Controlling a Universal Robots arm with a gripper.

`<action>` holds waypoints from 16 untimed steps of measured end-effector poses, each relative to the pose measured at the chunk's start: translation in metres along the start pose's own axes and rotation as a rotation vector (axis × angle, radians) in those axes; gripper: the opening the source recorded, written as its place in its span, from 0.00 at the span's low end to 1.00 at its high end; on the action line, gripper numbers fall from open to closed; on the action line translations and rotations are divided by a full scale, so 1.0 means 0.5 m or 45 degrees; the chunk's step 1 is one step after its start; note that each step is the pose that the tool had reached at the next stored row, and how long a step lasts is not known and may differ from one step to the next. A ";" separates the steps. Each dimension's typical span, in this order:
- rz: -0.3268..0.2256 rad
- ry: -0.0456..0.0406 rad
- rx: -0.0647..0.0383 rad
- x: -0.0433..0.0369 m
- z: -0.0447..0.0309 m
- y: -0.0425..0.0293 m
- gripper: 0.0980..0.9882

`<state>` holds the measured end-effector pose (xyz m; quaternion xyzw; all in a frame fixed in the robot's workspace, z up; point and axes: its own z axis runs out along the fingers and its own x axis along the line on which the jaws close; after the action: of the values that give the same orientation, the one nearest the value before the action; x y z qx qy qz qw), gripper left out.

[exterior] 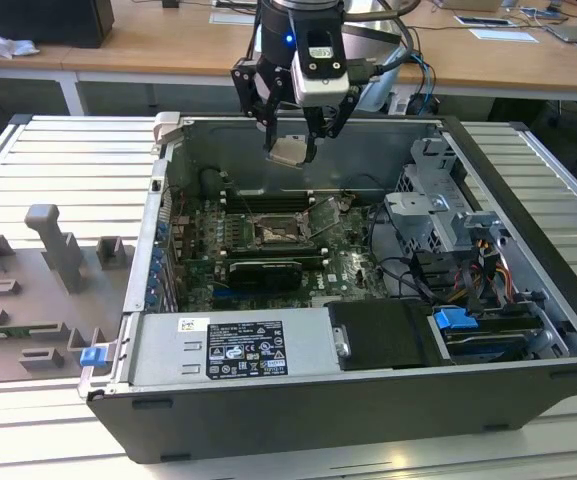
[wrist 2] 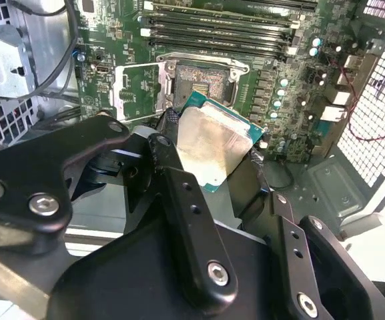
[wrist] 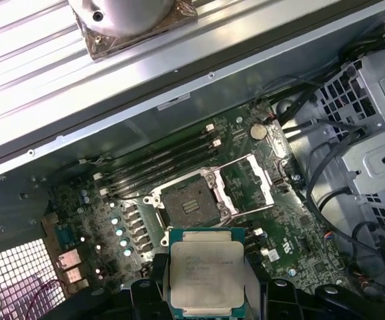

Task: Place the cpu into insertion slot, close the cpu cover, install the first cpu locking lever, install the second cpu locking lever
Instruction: 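Place the cpu into insertion slot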

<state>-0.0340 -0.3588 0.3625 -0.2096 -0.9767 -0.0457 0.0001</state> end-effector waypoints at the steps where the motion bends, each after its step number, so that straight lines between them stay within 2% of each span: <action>1: 0.015 -0.001 0.000 0.000 0.000 0.000 0.49; 7: 0.064 -0.006 -0.002 0.000 0.002 0.000 0.49; 16: 0.066 -0.006 -0.001 0.000 0.008 -0.001 0.49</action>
<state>-0.0340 -0.3588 0.3584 -0.2351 -0.9709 -0.0456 -0.0011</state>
